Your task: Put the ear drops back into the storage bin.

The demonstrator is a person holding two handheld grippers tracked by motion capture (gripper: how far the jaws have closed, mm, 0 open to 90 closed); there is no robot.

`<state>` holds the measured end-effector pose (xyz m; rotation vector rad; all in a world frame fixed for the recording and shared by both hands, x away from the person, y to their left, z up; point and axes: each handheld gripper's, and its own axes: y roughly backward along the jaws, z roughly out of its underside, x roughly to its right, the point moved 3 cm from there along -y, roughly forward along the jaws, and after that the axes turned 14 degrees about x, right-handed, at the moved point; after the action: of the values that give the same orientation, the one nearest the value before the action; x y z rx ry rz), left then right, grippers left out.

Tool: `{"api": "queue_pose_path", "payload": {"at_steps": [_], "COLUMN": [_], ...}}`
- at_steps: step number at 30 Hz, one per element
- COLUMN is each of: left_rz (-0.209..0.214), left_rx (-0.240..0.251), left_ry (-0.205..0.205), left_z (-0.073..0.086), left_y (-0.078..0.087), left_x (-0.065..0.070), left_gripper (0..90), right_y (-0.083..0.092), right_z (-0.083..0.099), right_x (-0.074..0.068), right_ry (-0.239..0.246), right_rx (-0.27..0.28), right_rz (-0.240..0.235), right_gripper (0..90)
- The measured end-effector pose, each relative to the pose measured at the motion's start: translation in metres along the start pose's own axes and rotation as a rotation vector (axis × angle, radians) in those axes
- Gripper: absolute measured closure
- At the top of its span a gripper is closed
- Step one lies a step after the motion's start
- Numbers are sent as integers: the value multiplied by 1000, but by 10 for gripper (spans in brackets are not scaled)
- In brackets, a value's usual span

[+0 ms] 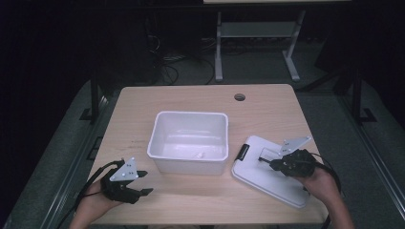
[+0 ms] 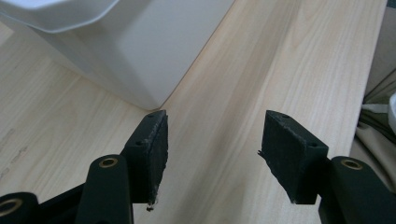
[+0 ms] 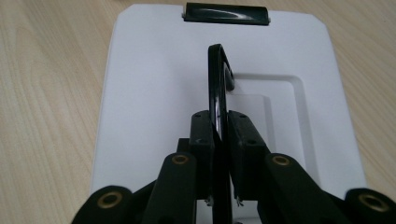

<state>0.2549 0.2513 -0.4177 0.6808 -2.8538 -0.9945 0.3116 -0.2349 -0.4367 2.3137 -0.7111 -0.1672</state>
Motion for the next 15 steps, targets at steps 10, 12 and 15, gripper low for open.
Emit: {"api": "queue_pose_path", "payload": {"at_steps": [10, 12, 15], "left_rz": [10, 13, 14], "left_rx": [5, 5, 7], "left_ry": [7, 6, 5], "left_z": [1, 1, 2], "left_y": [-4, -4, -5], "left_x": [1, 1, 2], "left_gripper": [404, 403, 399], "right_y": [1, 1, 1], "right_z": [0, 1, 1], "right_x": [7, 9, 10], "right_ry": [-24, -26, -39], "right_rx": [18, 23, 29], "right_rz": [-4, -2, -5], "right_gripper": [816, 819, 819]}}
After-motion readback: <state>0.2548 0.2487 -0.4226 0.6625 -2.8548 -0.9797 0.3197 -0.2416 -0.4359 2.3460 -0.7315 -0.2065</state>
